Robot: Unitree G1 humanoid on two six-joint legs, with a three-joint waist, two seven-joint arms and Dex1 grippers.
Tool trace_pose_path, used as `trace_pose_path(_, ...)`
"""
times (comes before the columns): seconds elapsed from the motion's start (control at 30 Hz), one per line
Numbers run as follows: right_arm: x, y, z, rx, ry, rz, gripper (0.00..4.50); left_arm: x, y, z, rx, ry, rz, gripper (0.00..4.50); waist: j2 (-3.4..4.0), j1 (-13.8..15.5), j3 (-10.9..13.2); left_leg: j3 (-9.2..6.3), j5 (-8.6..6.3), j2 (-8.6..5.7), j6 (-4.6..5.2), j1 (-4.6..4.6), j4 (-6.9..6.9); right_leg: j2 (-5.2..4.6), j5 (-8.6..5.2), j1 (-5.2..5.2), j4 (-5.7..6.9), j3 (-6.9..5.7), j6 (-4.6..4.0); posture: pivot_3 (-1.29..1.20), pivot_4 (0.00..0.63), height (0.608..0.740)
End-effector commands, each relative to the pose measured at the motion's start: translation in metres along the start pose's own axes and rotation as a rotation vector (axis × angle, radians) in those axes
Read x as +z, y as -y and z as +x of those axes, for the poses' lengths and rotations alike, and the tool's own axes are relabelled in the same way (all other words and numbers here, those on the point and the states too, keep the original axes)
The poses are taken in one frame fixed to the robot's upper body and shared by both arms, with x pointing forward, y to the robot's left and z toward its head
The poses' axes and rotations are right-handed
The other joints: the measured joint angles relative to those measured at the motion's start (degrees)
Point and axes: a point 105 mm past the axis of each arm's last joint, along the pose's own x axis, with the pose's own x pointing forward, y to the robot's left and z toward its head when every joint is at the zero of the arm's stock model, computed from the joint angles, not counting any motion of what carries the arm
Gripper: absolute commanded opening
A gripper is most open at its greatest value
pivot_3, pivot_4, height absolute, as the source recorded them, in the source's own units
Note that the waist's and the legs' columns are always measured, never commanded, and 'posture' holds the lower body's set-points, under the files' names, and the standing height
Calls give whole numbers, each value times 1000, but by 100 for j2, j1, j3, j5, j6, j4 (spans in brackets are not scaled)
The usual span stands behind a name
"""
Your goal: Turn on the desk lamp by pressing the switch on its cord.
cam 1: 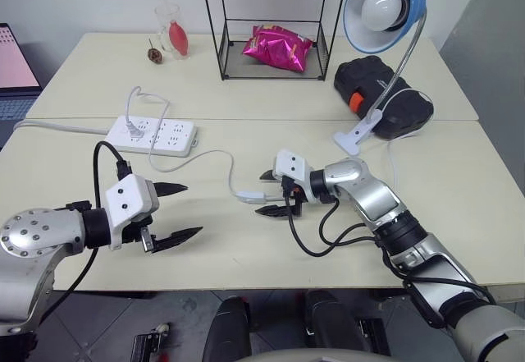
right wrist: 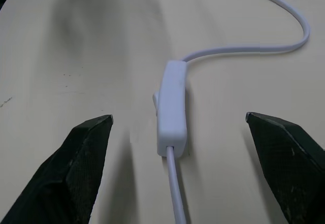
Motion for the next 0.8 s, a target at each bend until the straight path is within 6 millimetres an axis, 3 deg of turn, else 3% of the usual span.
trace_pose_path(0.03, 7, 1, 2, 4, 21, -26, 3426, 5, -1, 1, -3, 9, 43, 4500, 0, 0, 0, 0, 0, 0, 0, 0, 0, 0, 1, 0, 0, 0, -1, 0, 150, 740)
trace_pose_path(0.3, -3, 2, 4, -8, -21, -50, 1573, 4, -1, 4, -6, 13, 46, 4500, 0, 0, 0, 0, 0, 0, 0, 0, 0, 0, 0, 0, 0, 0, 0, 0, 150, 740)
trace_pose_path(0.47, 4, 0, 2, 4, -9, -86, 391, 3, 0, 5, -4, 17, 45, 4500, 0, 0, 0, 0, 0, 0, 0, 0, 0, 0, 0, 0, 0, 0, -1, 0, 150, 740)
trace_pose_path(0.6, 16, -4, -3, 28, 19, -115, 379, 4, -2, 7, -1, 22, 51, 4500, 0, 1, 0, 0, 0, 0, 0, -1, 0, 0, 0, 0, 0, 0, 0, 0, 150, 740)
trace_pose_path(0.8, 34, -15, -18, 65, 45, -167, 379, 22, -7, 15, -8, 81, 58, 4500, -1, 4, 0, -2, 0, 0, 0, -2, 0, 0, -3, 0, 0, -1, 5, 0, 150, 740)
